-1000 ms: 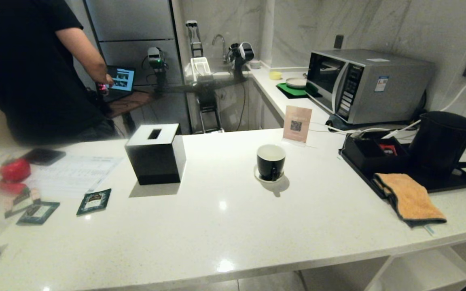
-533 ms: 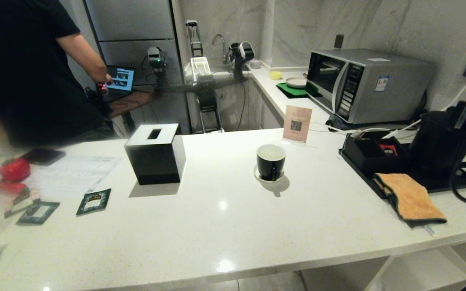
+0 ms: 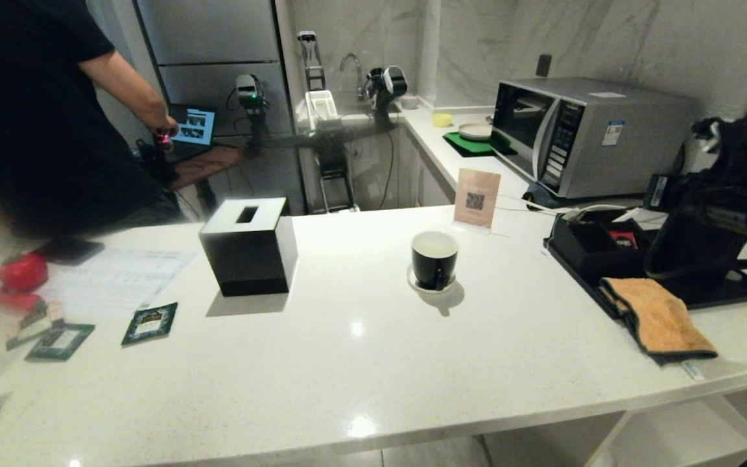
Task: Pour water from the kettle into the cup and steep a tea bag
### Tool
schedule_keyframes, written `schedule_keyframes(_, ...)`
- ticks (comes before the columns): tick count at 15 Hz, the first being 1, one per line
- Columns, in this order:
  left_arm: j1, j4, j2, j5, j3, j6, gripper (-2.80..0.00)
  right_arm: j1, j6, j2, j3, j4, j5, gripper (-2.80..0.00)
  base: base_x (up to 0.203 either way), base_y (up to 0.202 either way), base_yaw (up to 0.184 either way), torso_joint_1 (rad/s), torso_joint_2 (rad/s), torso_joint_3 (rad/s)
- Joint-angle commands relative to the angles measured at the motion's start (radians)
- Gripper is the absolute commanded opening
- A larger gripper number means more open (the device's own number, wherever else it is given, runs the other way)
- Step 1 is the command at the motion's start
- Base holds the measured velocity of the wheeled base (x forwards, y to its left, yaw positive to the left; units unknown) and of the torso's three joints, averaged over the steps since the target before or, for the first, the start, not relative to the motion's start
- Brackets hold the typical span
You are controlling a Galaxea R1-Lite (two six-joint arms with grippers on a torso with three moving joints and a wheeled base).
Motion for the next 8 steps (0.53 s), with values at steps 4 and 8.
schedule_keyframes(4, 0.000, -0.001, 0.002, 0.000, 0.000, 0.001, -2.80, 0.006, 0.012, 0.214, -0.265, 0.145, 0.000, -2.80, 0.000, 0.000, 0.000, 0.000, 0.00, 0.000)
schedule_keyframes(8, 0.000, -0.001, 0.002, 0.000, 0.000, 0.001, -2.80, 0.036, 0.031, 0.316, -0.447, 0.246, 0.000, -2.80, 0.000, 0.000, 0.000, 0.000, 0.00, 0.000)
